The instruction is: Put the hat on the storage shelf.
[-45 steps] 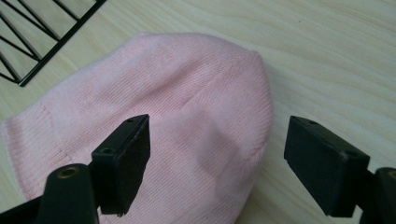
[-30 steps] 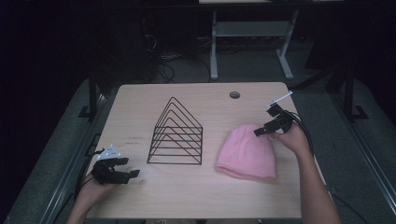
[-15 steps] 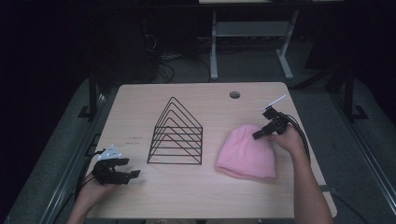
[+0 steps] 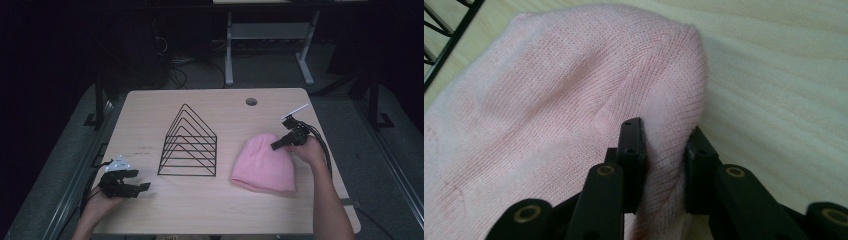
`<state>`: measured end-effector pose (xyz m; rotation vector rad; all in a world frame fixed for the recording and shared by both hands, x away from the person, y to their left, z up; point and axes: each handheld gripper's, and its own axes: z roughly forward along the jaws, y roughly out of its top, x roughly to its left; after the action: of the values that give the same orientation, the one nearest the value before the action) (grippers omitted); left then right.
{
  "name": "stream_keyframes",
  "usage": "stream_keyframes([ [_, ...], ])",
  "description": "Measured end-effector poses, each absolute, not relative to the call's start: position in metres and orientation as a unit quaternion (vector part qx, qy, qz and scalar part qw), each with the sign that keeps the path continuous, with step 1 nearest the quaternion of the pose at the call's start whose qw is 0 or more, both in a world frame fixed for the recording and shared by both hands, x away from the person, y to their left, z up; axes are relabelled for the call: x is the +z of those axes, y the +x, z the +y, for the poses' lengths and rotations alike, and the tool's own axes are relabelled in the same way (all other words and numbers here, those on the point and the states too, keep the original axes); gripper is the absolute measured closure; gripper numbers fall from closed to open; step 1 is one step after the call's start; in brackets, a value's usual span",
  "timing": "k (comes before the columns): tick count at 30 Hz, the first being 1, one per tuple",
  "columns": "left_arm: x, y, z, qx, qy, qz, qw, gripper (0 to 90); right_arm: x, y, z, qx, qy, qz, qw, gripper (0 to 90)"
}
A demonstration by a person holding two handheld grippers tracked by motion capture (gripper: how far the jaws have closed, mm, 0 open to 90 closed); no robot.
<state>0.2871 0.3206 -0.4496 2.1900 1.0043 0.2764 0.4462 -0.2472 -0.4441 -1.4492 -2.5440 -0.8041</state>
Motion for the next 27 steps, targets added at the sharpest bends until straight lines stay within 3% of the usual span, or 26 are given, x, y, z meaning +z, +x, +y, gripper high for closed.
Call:
stream_keyframes([
  [14,-0.443,0.288,0.318,0.097,0.844,0.389,0.355,26.6,-0.422,0.428,-0.265,-0.321,-0.462,-0.825,0.057,77.7],
  [27,-0.425,0.29,0.311,0.074,0.858,0.362,0.356,26.7,-0.363,0.401,-0.268,-0.374,-0.413,-0.829,0.039,78.0],
])
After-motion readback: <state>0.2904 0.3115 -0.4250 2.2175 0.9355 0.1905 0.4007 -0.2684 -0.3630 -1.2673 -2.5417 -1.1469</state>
